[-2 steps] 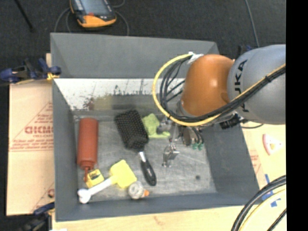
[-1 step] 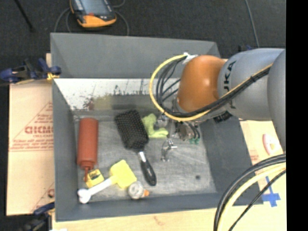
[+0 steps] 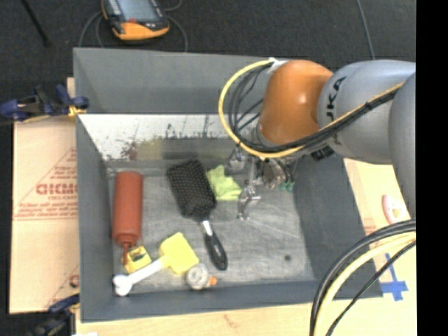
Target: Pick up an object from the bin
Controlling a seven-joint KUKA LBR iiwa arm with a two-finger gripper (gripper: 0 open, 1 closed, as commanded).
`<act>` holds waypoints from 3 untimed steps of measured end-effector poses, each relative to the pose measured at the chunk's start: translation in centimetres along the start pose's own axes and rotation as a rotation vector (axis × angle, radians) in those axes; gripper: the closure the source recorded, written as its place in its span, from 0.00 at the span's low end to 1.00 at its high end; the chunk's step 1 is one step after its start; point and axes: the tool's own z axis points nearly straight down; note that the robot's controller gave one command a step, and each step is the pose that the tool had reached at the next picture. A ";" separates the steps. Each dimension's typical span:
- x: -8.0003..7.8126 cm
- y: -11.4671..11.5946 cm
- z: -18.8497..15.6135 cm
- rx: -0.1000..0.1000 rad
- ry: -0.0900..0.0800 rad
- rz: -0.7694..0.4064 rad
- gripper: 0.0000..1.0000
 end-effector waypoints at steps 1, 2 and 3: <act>0.0 -0.6 -0.6 -0.003 -0.005 0.061 0.00; -1.0 0.6 5.5 -0.004 -0.006 0.250 0.00; -0.3 -0.1 5.1 -0.002 -0.014 0.218 1.00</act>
Offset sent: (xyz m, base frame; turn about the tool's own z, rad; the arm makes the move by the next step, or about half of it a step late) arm 0.0078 0.0079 -0.0565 0.2491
